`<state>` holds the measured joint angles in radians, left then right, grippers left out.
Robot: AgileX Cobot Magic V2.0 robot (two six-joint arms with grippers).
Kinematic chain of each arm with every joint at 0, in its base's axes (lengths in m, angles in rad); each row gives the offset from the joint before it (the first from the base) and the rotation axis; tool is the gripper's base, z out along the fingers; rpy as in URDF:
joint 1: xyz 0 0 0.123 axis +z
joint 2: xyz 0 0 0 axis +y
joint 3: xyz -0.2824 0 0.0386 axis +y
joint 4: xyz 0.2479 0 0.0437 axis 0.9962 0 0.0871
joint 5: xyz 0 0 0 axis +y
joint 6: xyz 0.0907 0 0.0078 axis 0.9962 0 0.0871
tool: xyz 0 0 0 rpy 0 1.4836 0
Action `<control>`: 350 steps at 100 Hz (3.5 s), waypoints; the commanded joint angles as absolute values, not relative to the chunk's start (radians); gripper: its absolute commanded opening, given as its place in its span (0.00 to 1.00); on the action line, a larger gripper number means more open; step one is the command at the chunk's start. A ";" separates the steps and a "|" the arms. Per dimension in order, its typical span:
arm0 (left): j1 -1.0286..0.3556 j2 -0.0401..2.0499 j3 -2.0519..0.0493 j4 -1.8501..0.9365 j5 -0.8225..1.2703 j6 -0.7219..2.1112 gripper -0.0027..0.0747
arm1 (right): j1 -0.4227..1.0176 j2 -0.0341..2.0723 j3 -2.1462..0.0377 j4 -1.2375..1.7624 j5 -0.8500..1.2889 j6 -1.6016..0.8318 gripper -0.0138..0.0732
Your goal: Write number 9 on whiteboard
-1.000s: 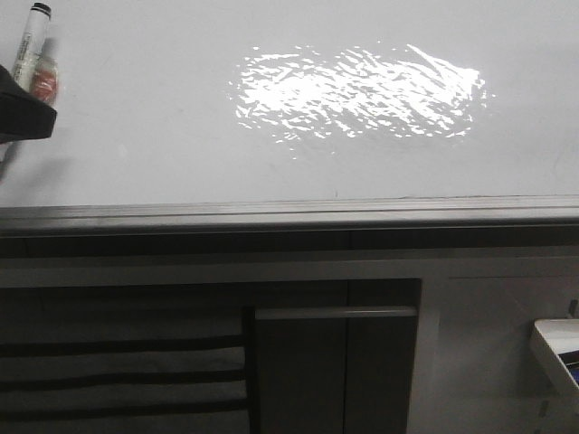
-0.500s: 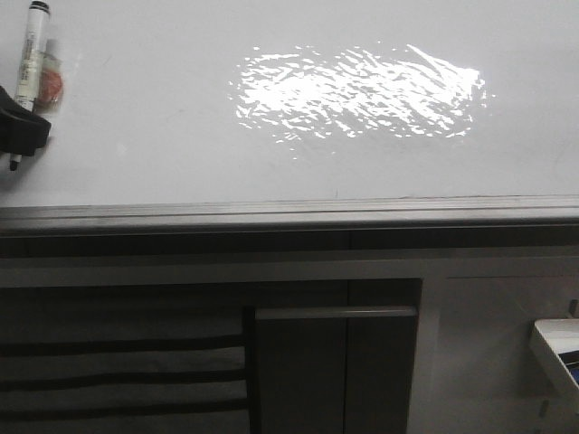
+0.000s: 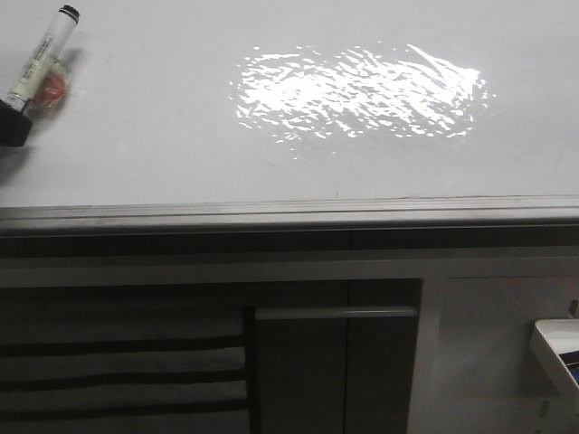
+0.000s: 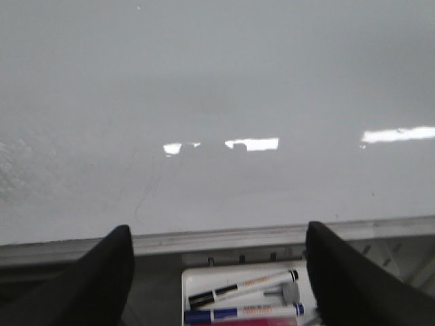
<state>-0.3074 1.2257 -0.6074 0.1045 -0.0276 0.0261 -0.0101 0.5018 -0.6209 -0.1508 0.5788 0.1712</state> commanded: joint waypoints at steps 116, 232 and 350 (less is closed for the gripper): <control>-0.642 1.156 -1.058 -0.612 1.012 1.042 0.01 | 0.546 1.299 -1.244 0.711 1.043 -1.041 0.55; -0.642 1.156 -1.060 -0.603 0.987 1.040 0.08 | 0.556 1.309 -1.243 0.774 1.067 -1.135 0.10; -0.231 0.806 -0.798 -0.445 0.702 0.521 0.49 | 0.306 0.997 -0.797 0.383 0.422 -0.322 0.10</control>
